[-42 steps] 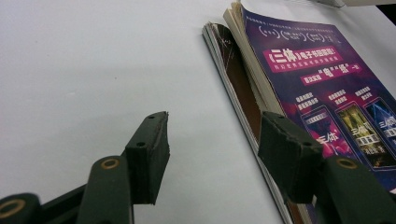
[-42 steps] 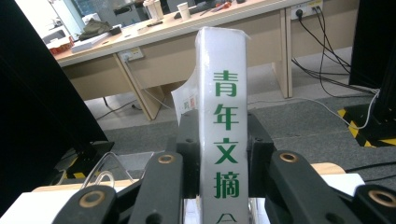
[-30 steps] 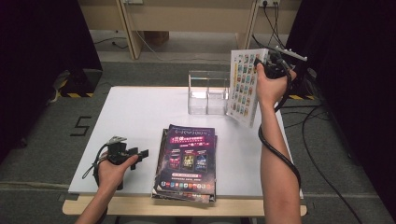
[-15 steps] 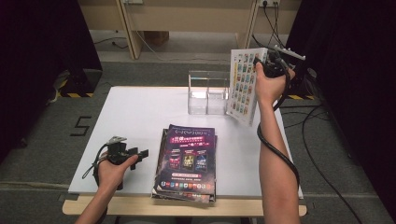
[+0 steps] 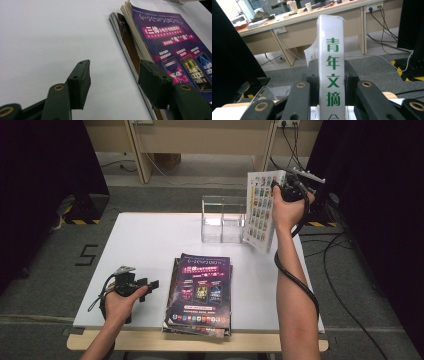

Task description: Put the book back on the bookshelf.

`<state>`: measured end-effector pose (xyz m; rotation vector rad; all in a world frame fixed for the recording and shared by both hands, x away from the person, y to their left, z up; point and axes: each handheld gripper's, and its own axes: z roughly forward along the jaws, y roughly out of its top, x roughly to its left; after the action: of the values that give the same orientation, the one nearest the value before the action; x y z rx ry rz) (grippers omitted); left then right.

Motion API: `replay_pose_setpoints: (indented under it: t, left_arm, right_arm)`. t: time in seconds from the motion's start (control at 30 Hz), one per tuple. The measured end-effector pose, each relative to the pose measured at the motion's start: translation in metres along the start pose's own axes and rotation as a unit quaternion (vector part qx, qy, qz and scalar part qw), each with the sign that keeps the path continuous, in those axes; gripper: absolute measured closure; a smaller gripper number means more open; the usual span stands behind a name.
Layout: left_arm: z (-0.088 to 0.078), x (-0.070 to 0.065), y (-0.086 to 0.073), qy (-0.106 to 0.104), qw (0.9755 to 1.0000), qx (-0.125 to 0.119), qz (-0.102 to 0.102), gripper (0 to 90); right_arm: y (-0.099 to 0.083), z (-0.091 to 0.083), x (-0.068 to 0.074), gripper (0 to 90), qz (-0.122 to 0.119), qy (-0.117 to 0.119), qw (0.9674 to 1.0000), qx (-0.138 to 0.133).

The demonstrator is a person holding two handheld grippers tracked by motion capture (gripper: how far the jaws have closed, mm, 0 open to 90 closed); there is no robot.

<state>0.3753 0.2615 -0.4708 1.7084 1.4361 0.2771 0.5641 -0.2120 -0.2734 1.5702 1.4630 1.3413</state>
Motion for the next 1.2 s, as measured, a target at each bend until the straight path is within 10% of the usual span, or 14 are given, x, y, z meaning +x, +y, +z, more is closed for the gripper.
replay_pose_setpoints:
  t: [1.2]
  left_arm:
    - [0.0,0.001,0.0,0.001,1.0,0.003,0.0,42.3]
  right_arm:
    - [0.002,0.011,-0.002,73.6,-0.003,-0.004,1.0,-0.005]
